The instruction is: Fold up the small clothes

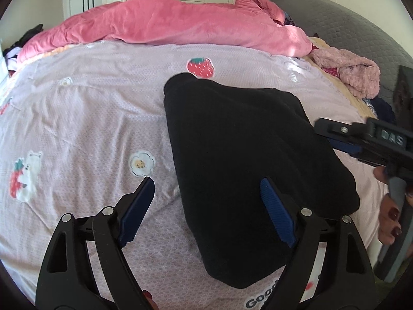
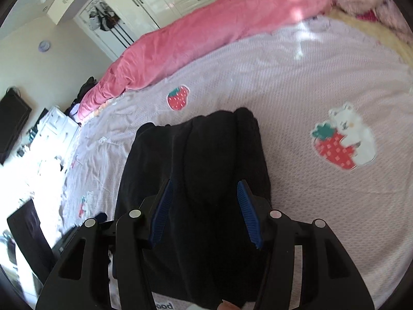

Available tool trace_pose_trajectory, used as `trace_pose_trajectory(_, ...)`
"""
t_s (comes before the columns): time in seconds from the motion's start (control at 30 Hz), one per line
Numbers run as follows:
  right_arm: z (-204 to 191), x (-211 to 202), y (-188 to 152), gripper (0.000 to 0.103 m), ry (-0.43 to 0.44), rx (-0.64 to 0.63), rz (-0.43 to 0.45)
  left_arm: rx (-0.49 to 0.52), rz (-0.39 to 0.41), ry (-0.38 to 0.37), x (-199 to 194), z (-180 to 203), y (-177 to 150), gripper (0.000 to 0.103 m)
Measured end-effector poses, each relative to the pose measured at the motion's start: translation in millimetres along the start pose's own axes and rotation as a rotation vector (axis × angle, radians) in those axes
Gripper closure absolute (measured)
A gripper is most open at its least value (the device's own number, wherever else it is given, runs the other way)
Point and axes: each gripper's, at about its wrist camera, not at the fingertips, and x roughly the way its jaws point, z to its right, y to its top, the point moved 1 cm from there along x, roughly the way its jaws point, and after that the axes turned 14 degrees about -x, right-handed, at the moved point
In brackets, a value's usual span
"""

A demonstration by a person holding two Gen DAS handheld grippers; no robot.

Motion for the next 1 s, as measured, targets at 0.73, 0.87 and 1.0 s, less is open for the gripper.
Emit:
trace_pose_trajectory(0.73,-40,-12,19,0.088,-0.120,-0.300,0.114,0.010,-0.021,-0.044,0,5,-3,0.023)
trace_pose_trajectory(0.87,-51,-5,15,0.088,-0.253,-0.425,0.078,0.012,-0.030,-0.043,5,5,-3,0.021)
trace_pose_trajectory(1.0,-34,25,1,0.088,-0.354,-0.443,-0.017,0.015,-0.048,-0.043,10,5,-7,0.021)
